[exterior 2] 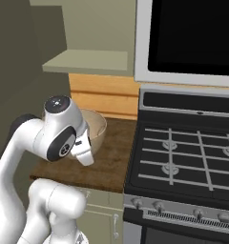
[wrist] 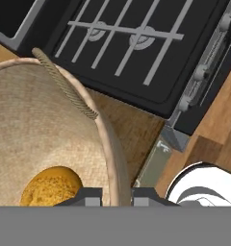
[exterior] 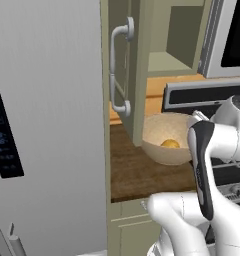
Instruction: Open the cabinet, pick up the bread from the cabinet and place it in the basket. Then move the basket to the dining counter.
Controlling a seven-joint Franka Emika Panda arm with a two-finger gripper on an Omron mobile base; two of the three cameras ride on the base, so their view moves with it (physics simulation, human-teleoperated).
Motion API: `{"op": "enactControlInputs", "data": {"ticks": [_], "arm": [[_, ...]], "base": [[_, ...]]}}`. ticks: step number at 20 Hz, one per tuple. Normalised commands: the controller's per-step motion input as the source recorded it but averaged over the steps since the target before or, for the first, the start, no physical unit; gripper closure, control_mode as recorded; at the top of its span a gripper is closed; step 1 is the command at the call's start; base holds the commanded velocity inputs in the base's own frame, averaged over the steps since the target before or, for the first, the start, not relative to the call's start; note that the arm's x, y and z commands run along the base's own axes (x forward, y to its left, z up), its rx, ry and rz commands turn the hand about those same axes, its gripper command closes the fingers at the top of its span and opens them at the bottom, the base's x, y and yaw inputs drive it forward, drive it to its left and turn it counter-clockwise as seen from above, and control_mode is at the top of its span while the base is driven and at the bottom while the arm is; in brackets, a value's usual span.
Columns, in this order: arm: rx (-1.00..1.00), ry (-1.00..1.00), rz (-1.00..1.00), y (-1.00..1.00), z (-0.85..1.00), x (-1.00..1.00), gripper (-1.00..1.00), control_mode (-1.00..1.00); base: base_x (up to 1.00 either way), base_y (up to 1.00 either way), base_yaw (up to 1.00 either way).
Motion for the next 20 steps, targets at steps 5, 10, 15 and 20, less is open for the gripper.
{"op": "enactControlInputs", "data": {"ticks": [5,10,15,20], "arm": [[0.00,0.00,0.00,0.00,0.00,0.00,1.00,1.00],[0.00,0.00,0.00,0.00,0.00,0.00,1.00,1.00],[0.00,0.00,0.00,0.00,0.00,0.00,1.00,1.00],[0.00,0.00,0.00,0.00,0.00,0.00,1.00,1.00]], "base": [[-0.98,-0.33,-0.12],[-1.00,-0.56,-0.09],[-0.44,-0.24,-0.72],[-0.09,0.00,-1.00]]}}
